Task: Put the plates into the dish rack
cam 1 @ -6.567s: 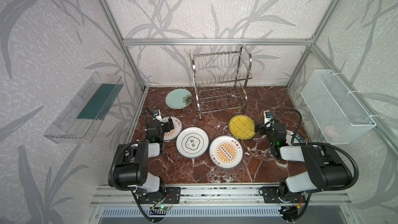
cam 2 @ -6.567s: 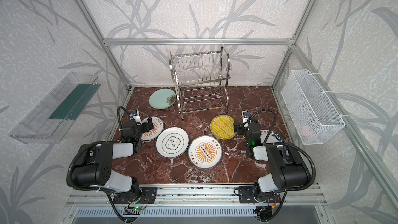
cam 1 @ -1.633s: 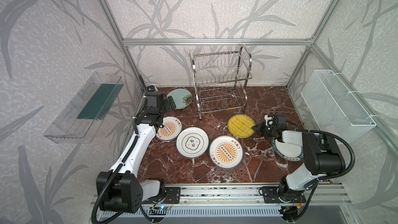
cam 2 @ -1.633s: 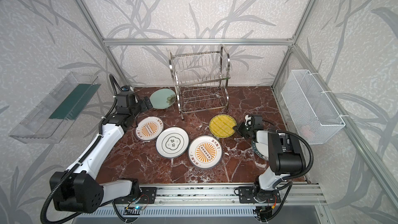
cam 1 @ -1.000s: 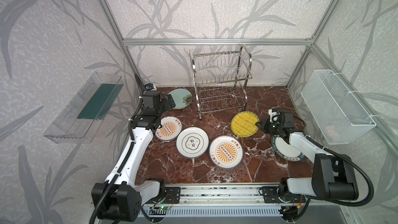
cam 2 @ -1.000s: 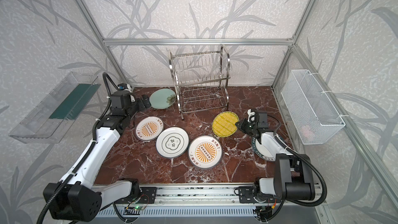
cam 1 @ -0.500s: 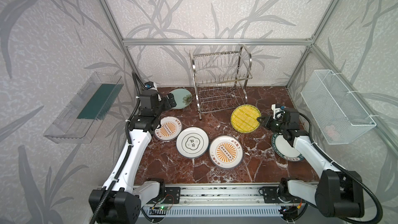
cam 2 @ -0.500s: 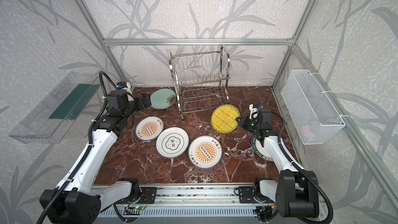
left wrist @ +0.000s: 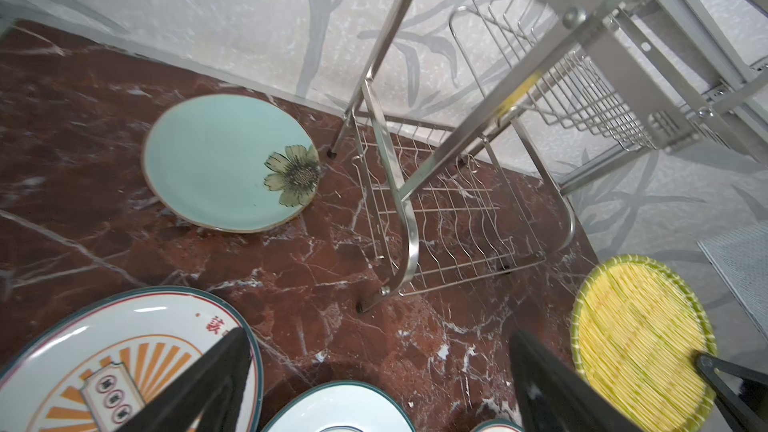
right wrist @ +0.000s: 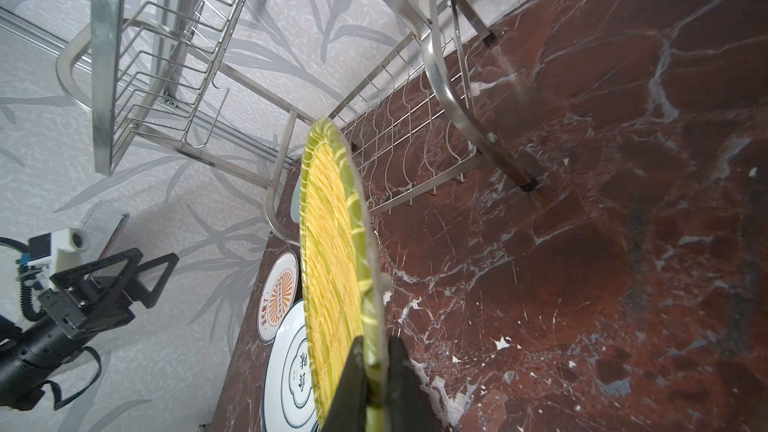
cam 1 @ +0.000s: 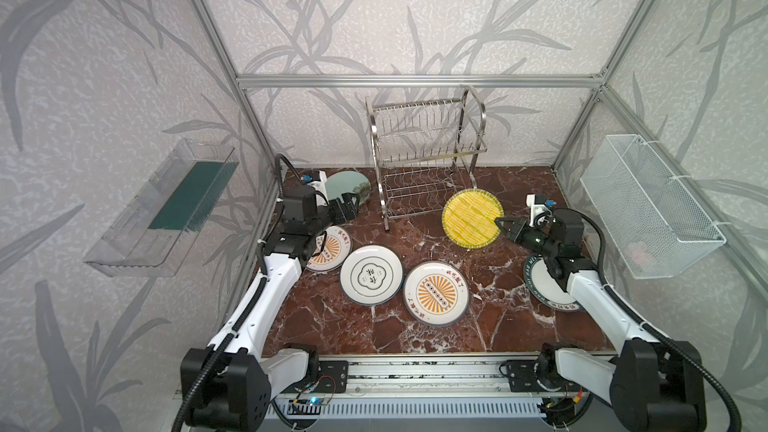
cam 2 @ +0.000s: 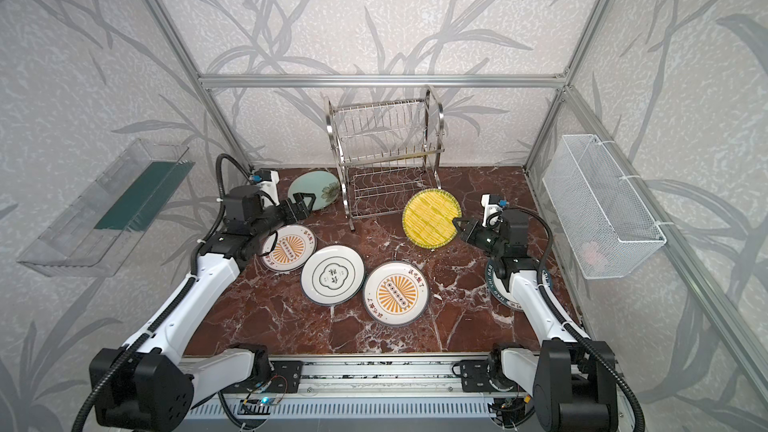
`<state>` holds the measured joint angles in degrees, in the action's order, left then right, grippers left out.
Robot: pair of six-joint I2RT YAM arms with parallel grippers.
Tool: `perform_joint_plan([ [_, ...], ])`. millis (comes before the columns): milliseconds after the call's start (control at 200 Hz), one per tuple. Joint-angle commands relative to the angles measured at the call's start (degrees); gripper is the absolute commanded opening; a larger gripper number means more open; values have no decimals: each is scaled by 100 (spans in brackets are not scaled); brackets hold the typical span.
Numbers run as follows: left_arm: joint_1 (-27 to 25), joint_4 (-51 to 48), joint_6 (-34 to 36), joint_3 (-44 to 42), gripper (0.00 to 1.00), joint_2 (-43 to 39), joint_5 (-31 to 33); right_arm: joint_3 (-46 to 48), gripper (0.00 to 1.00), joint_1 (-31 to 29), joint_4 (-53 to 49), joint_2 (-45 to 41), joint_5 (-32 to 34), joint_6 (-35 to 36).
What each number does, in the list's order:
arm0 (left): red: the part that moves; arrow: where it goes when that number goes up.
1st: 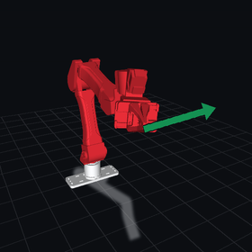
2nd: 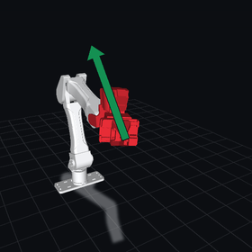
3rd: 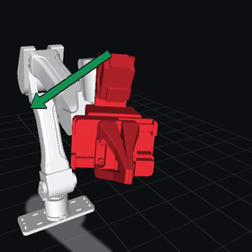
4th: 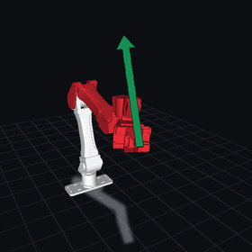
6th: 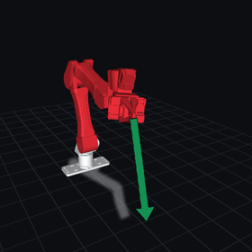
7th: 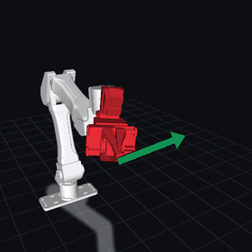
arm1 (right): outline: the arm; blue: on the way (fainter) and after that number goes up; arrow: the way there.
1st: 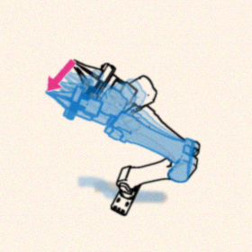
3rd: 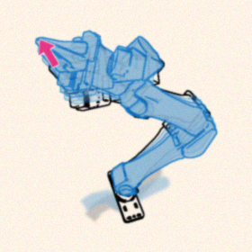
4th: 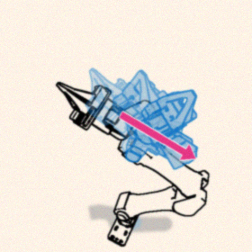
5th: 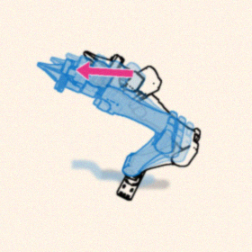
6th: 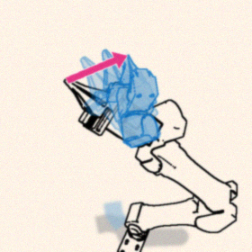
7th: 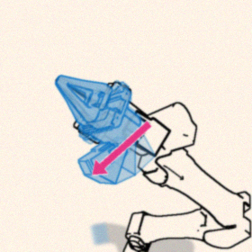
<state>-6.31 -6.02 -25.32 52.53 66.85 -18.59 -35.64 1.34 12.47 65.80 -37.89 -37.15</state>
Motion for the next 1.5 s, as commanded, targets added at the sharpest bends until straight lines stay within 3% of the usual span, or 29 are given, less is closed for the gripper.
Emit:
perform_joint_plan([
  [0, -170, 773, -58, -168, 94, 68, -307, -45, 0, -79, 724, 8, -357, -85],
  [500, -940, 1320, -209, -205, 91, 649, -1025, -293, 0, -503, 1126, 345, -663, 15],
  [835, -1287, 1067, 58, 177, 89, 1068, -1553, -434, 0, -855, 1239, 459, -675, 191],
  [1080, -1519, 1553, -198, 234, 87, 1387, -1900, -514, 0, -1125, 1435, 583, -754, 181],
  [1495, -1683, 1973, -475, 206, 67, 1568, -2187, -464, 0, -1469, 2149, 766, -815, -126],
])
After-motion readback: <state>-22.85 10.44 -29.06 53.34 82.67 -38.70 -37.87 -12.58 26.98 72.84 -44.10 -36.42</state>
